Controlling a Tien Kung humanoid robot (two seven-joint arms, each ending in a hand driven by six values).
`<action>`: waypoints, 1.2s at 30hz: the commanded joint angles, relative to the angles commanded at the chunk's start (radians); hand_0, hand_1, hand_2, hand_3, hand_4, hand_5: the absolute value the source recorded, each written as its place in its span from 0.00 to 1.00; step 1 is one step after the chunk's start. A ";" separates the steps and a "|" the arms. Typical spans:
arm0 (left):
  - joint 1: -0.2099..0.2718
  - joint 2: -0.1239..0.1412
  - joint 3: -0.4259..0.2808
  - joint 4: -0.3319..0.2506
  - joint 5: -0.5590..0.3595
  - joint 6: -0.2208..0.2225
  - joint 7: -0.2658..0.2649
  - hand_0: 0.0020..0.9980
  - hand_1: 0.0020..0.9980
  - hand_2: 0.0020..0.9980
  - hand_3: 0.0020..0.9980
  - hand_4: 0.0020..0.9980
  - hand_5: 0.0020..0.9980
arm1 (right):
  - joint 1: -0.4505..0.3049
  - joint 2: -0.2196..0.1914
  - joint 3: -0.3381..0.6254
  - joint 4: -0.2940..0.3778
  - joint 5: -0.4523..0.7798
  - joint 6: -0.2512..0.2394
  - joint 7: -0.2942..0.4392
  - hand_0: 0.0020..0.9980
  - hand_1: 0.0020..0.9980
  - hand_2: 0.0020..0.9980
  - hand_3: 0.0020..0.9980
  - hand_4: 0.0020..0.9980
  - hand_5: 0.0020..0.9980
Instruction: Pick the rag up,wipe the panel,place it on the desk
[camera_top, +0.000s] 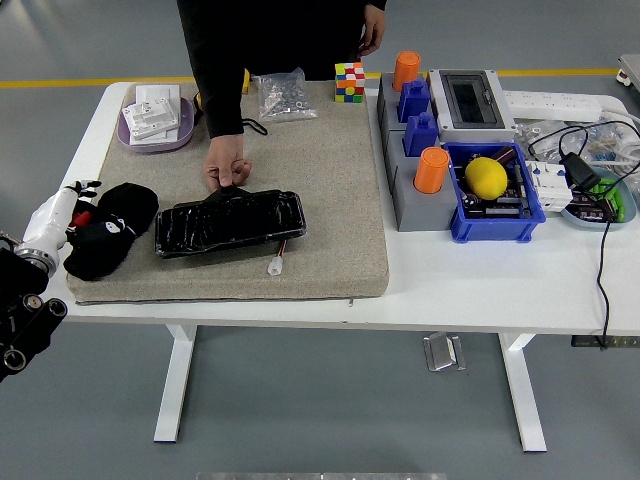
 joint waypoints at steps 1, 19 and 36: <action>-0.003 -0.004 0.004 0.006 -0.005 0.004 -0.002 0.64 0.79 0.84 0.87 0.86 0.41 | 0.000 0.000 -0.003 0.000 0.002 0.000 0.000 0.72 0.65 0.68 0.59 0.97 0.56; -0.026 -0.026 0.047 0.054 -0.027 0.053 0.006 0.59 0.73 0.81 0.85 0.84 0.41 | -0.003 -0.006 -0.018 0.000 0.016 0.001 0.003 0.72 0.65 0.68 0.59 0.97 0.56; -0.024 -0.029 0.064 0.069 0.013 0.104 0.019 0.35 0.35 0.62 0.59 0.58 0.17 | -0.005 -0.006 -0.039 0.000 0.038 0.002 0.016 0.72 0.65 0.68 0.59 0.97 0.56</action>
